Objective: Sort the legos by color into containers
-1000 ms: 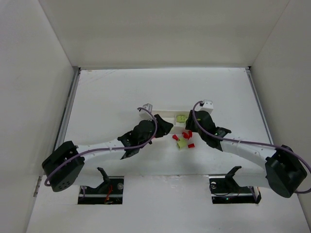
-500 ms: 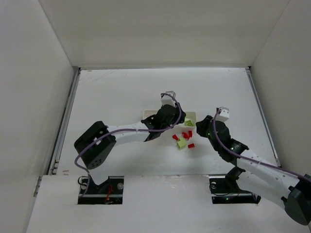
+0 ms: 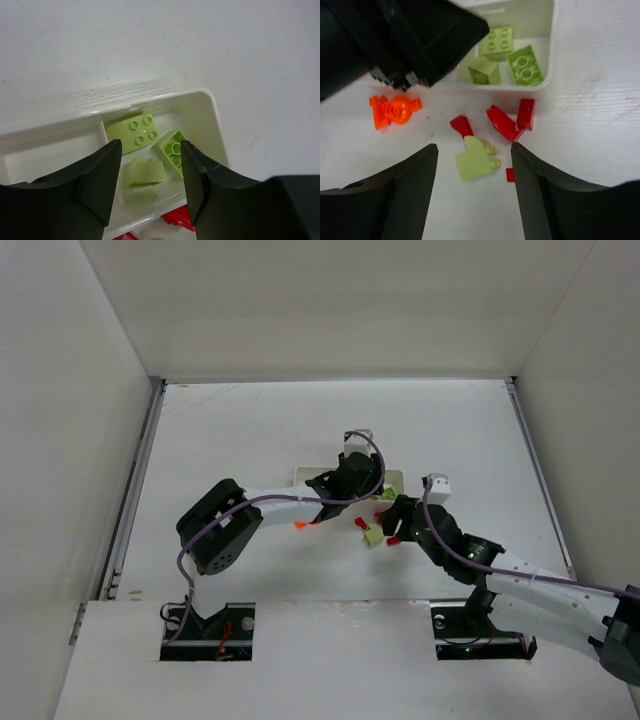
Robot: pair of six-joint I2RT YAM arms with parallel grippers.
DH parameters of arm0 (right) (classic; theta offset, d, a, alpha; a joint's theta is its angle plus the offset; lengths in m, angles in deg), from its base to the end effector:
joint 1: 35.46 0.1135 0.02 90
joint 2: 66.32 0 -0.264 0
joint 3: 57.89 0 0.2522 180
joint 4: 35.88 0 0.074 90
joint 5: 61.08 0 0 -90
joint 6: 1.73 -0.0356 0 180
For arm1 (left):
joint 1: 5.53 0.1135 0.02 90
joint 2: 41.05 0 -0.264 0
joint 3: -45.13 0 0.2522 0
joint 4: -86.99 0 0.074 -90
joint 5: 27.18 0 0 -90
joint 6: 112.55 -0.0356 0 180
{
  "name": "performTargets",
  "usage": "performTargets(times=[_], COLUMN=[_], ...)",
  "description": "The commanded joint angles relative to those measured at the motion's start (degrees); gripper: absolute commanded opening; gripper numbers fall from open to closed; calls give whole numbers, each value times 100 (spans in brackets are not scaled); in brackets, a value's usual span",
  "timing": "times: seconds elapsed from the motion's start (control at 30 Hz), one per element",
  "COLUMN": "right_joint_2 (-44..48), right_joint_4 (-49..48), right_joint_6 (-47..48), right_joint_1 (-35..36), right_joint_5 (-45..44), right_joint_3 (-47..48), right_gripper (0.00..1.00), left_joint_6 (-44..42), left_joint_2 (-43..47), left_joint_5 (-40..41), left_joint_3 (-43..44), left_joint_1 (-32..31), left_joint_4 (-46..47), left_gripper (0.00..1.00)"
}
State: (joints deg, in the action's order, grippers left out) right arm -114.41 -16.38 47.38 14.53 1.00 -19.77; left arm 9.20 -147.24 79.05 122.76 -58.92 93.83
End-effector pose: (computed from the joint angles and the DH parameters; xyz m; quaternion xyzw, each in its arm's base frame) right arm 0.1310 0.1301 0.2144 0.0547 0.8452 0.2023 0.4917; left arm 0.2558 -0.3277 0.2064 0.0760 0.8197 -0.2898 0.4882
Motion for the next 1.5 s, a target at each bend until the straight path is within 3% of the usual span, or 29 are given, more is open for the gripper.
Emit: performTargets(times=[0.0,0.37,0.73,0.9,1.03,1.27,1.47], right_joint_2=[-383,-2098,-2266,-2133,-2300,-2345,-1827], right_joint_4=[-2,-81,-336,-678,-1082,-1549,-1462], right_joint_6=[63,72,54,-60,-323,-622,-719], right_joint_1=[304,717,673,367,208,225,-38], right_joint_5=[102,24,128,577,1068,1438,1219], right_joint_3=[192,693,719,570,482,377,122], right_gripper=[69,74,73,75,59,43,40], left_joint_6=[-90,270,1290,1650,1923,2239,2363], left_joint_2=[493,2189,3842,3878,3816,3720,3536], left_joint_5=[109,38,20,99,126,38,64], left_joint_3=[47,-1499,-3573,-4014,-4155,-4392,-4445], left_joint_1=[96,123,-27,-334,-431,-519,-738], left_joint_4=[102,94,-118,-30,207,708,1024], left_gripper=[48,50,49,49,49,53,54])
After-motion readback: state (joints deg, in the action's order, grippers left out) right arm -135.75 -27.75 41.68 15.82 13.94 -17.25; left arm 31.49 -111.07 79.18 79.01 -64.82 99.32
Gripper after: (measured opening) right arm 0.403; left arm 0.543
